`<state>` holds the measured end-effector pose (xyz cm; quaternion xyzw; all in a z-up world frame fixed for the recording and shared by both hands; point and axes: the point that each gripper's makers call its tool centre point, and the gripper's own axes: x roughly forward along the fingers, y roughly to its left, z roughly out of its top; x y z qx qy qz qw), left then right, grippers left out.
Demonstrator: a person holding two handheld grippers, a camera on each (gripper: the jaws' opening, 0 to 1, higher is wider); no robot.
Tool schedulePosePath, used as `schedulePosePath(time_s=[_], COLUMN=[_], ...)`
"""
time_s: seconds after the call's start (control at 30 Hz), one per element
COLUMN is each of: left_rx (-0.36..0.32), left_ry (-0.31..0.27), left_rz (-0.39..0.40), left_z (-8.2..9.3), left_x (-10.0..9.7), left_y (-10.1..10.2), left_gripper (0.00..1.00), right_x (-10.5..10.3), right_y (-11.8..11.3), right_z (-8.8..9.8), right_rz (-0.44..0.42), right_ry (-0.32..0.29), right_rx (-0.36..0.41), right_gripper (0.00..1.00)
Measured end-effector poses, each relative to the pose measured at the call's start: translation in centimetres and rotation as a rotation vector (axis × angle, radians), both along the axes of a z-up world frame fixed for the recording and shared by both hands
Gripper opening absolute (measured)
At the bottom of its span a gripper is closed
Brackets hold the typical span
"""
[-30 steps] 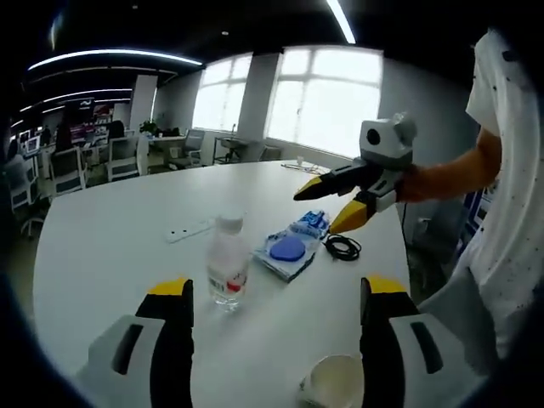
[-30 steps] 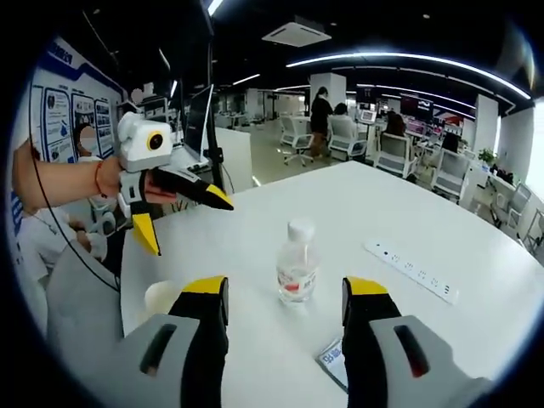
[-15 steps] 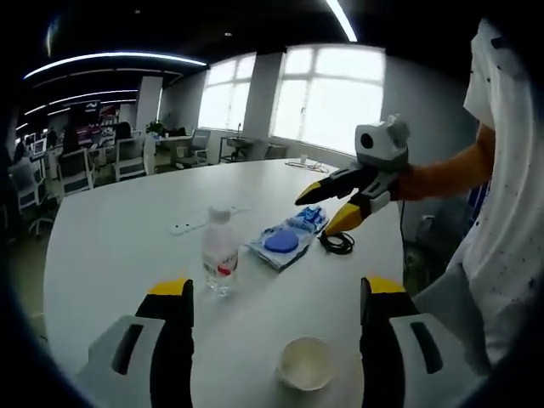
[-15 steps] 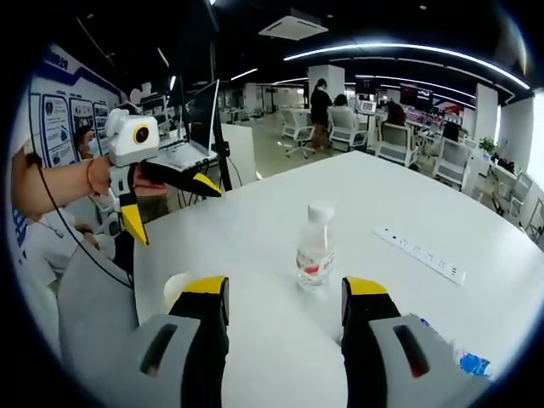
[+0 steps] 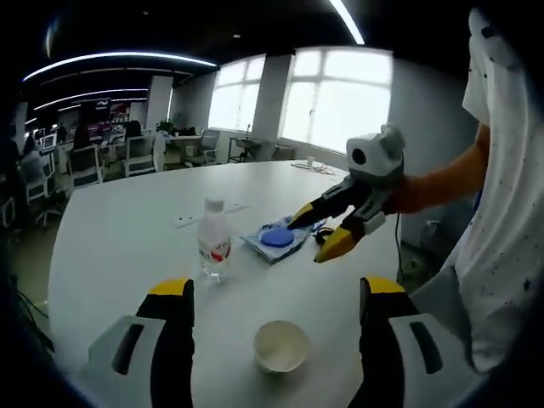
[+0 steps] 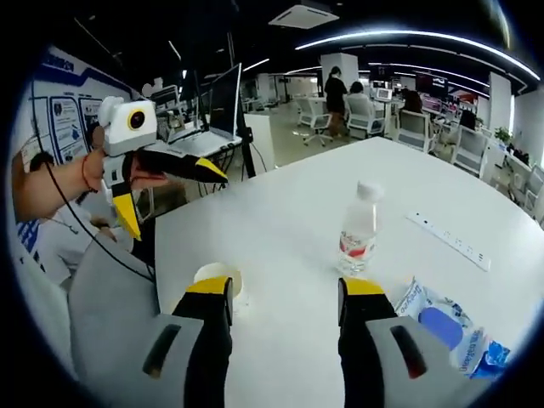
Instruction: Arrange the tabletop items into an orderly group along one side of the table until the central work area is clear of visible clutter.
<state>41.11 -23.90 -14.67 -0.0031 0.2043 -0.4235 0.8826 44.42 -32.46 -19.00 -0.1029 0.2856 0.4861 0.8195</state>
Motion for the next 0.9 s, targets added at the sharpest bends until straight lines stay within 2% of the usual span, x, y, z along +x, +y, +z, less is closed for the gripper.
schedulePosePath(time_s=[0.1,0.4,0.6,0.9], left_rx=[-0.002,0.021,0.032,0.03], left_ry=[-0.002,0.017,0.025,0.029], left_rz=[0.01,0.02,0.029,0.037], left_z=[0.2,-0.7,-1.1,-1.3], left_x=[-0.7,-2.7,-3.3,-3.7], left_y=[0.3,1.0,1.2,1.6], left_gripper=[0.82,0.82,0.81,0.81], right_x=[-0.3,-1.0,-1.0,-1.5], right_y=[0.8,3.4,4.7,6.3], right_z=[-0.6,-2.6,-3.7,-6.5], right_rz=[0.017,0.083,0.119,0.166], right_ry=[0.012,0.056,0.082,0.144], right_rx=[-0.005,-0.057,-0.086,-0.154], right_gripper=[0.48,0.45,0.35,0.22])
